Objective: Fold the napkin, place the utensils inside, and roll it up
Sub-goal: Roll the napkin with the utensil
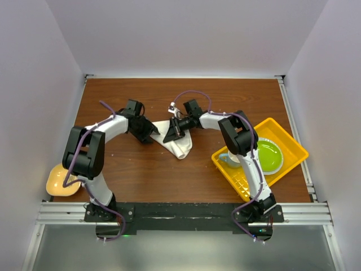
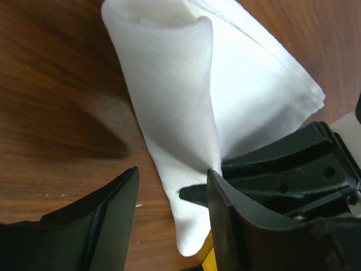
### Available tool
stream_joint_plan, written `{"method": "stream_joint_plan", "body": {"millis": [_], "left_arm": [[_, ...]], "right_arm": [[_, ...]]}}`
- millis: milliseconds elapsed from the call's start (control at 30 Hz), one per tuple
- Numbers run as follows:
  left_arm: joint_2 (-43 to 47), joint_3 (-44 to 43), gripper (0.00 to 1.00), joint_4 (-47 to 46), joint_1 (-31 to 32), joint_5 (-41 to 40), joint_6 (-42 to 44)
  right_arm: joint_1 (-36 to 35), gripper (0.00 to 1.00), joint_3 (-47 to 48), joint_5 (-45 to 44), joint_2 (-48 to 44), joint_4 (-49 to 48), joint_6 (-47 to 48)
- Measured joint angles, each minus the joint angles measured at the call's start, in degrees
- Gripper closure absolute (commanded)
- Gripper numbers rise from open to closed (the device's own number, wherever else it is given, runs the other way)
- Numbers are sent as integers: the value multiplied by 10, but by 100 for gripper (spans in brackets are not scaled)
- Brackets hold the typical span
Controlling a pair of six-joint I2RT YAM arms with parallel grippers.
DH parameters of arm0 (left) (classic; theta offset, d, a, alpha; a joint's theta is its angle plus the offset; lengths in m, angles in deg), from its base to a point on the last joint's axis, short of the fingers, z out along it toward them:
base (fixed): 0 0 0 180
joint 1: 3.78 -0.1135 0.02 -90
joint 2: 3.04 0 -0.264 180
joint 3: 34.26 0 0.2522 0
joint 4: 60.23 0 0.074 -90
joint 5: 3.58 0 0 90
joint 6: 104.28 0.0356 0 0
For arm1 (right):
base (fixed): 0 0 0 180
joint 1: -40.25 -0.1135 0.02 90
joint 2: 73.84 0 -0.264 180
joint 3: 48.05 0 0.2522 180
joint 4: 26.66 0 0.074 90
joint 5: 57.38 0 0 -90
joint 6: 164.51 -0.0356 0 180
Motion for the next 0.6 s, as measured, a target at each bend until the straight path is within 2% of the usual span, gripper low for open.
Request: {"method": "stream_joint_plan", "body": {"millis": [167, 267, 367, 467, 600], "left_arm": [[-41, -16, 56, -4, 3, 7, -4], [-55, -30, 63, 1, 4, 11, -1], [-56, -30, 68, 1, 4, 12, -2], [-56, -30, 70, -1, 5, 14, -2], [-56, -28, 71, -5, 6, 16, -2]], "right_arm": [[2, 96, -2, 10, 2, 8, -2], [2, 86, 10, 2, 2, 39, 17], [-2, 62, 24, -26, -7, 82, 43], [-13, 45, 26, -72, -34, 118, 68], [-39, 31, 25, -190, -86, 170, 112]]}}
